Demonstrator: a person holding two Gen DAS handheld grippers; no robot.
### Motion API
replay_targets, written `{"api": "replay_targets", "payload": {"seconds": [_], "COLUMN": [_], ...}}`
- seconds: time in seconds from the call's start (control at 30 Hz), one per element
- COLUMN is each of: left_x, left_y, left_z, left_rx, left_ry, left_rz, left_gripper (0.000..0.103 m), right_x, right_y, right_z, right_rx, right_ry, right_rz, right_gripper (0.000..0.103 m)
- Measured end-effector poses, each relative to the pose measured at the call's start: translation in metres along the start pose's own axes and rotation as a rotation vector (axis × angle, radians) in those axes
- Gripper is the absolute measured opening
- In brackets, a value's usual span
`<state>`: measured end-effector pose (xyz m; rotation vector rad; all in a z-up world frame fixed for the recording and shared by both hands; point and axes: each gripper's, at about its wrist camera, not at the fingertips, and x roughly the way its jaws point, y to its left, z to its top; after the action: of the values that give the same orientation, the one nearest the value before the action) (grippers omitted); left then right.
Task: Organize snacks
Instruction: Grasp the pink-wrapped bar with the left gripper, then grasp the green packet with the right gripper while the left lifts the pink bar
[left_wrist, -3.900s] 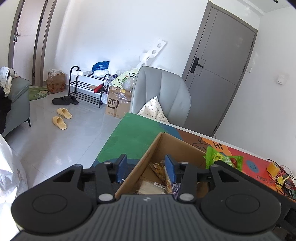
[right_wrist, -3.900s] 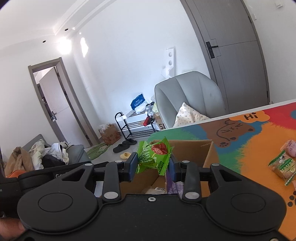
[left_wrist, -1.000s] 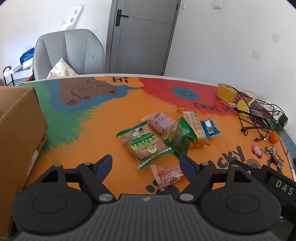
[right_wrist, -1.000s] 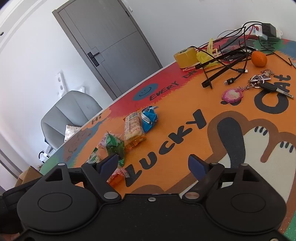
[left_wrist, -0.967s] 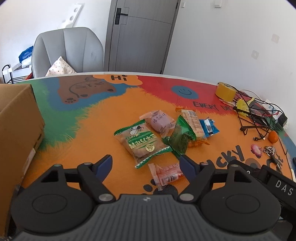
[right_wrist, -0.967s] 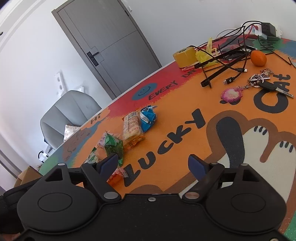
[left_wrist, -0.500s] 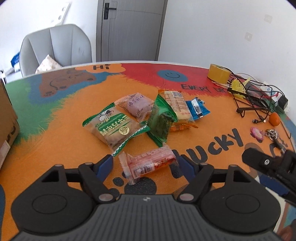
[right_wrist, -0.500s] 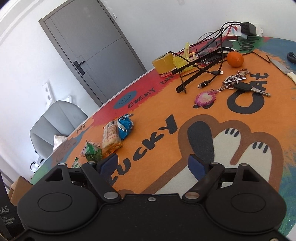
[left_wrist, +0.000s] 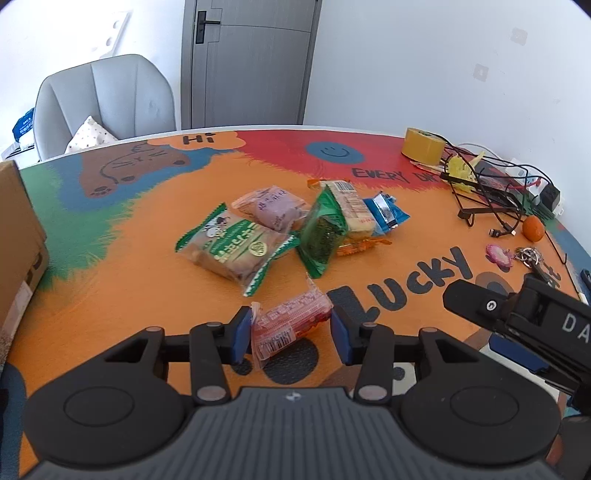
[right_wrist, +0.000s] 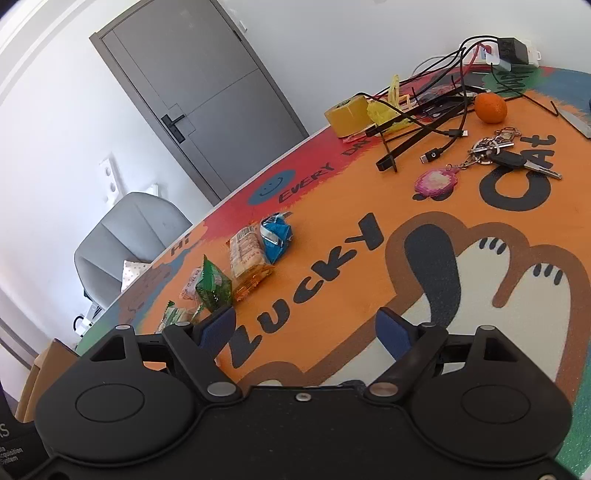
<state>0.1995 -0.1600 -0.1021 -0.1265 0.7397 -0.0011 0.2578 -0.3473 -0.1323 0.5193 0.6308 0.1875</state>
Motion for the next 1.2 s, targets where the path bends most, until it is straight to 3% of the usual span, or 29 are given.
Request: {"api": "replay_targets", "payload": {"seconds": [0.37,0.5,0.63,0.9,0.97,1.0,1.03,1.07,1.2], "left_x": [-0.019,-0.019,-0.015,-0.008,-0.007,-0.006,-0.005,-0.005,-0.009], "left_y": [0.042,0.059,0.072,0.086,0.089,0.09,0.091,0.092,0.093], "left_z": [0.016,0.024,0.029,0.032,0.032,0.032,0.032,0.032,0.031], "left_rx": [-0.087,-0.127,-0.159,-0.193,-0.2,-0.203,-0.205,-0.206,-0.203], "left_ry": [-0.073,-0.093,-0.096,-0.083,-0.079,-0.076,-0.073,-0.072,-0.078], "left_rz": [0.029,0.056,0.074,0.074,0.071,0.071,0.072,0.076,0.083], "left_gripper": [0.045,0.045,0.045,0.045,0.045,0.045,0.045,0.045,0.045], "right_x": [0.021,0.035,0.052,0.084,0.092,0.094,0.097,0.098,0.085], "right_y": [0.036,0.049,0.062,0.081,0.085,0.085,0.084,0.082,0.076], "right_z": [0.003,0.009,0.014,0.018,0.017,0.016,0.015,0.014,0.008], "right_rx": [-0.06,-0.081,-0.099,-0.119,-0.127,-0.125,-0.118,-0.107,-0.089], "right_ry": [0.015,0.025,0.035,0.068,0.078,0.089,0.102,0.114,0.09], "right_rz": [0.037,0.061,0.08,0.058,0.042,0.032,0.028,0.036,0.049], "right_gripper": [0.083,0.076,0.071,0.07,0.063,0.053,0.035,0.03,0.027]}}
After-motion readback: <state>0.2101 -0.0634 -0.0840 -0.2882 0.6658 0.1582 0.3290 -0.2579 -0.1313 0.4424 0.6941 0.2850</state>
